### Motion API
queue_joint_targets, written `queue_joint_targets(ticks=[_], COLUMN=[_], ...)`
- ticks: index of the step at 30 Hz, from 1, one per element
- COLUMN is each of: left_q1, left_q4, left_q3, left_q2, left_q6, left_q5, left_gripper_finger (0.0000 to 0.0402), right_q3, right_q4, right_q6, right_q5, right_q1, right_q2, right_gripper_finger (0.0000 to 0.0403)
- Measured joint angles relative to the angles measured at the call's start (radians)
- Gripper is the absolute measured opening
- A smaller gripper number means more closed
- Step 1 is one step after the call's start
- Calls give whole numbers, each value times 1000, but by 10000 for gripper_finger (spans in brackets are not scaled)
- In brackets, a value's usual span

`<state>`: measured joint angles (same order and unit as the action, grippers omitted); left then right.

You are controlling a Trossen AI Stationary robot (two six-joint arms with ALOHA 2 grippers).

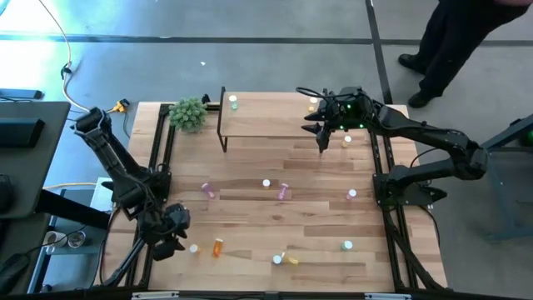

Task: Pick and place medicine bottles onto shelf by color
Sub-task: Put the bottom left orange pill bottle on the shelf

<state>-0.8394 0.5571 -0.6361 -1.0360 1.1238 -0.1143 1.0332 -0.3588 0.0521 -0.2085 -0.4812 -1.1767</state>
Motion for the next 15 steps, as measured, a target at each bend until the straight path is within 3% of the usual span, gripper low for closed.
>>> queue_joint_targets(ticks=[8,15], left_q1=[-48,-77], left_q4=[-16,-135], left_q3=[0,0], left_q2=[-106,-239], left_q6=[3,3], left_q5=[-32,-25], left_gripper_finger=[184,168], right_q3=[0,0], right_q4=[0,2], right_q6=[0,0], right_q5=[0,0], right_q1=[0,0], right_q2=[0,0], right_gripper_finger=[161,161])
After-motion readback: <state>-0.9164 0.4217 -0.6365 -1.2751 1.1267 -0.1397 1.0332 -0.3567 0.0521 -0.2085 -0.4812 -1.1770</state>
